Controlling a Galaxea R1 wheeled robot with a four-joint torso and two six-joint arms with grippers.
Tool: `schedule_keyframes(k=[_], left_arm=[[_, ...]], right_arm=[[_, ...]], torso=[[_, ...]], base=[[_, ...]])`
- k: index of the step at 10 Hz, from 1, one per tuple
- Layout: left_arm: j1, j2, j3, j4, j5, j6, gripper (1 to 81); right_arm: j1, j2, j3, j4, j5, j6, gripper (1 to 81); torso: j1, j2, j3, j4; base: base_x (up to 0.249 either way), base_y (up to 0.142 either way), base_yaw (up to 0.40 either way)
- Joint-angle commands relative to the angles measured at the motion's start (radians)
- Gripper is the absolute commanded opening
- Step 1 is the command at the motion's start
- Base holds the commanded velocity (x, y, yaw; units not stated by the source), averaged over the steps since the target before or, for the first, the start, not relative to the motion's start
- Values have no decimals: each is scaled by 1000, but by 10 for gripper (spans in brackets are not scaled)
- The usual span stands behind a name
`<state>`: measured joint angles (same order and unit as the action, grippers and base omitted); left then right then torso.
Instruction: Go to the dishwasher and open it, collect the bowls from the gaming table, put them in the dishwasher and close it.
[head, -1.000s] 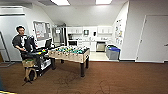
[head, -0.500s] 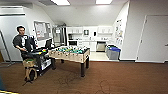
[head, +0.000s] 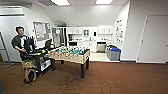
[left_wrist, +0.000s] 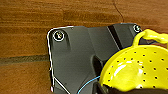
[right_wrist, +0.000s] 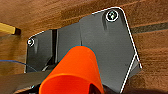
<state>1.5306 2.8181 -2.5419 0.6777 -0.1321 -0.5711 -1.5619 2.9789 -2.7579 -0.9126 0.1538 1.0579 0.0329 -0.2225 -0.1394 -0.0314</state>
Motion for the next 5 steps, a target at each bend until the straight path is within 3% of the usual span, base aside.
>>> schedule_keyframes(k=[1, 4, 5], left_arm=[[-51, -15, 3, 10, 29, 8, 10], [-45, -14, 3, 11, 28, 8, 10], [-45, -14, 3, 11, 28, 8, 10]], right_arm=[[52, -10, -3, -6, -34, -2, 10], [52, -10, -3, -6, -34, -7, 10], [52, -10, -5, -6, -34, -7, 10]], torso=[[0, 0, 0, 0], [0, 0, 0, 0], [0, 0, 0, 0]], base=[[115, 0, 0], [114, 0, 0], [115, -93, 0]])
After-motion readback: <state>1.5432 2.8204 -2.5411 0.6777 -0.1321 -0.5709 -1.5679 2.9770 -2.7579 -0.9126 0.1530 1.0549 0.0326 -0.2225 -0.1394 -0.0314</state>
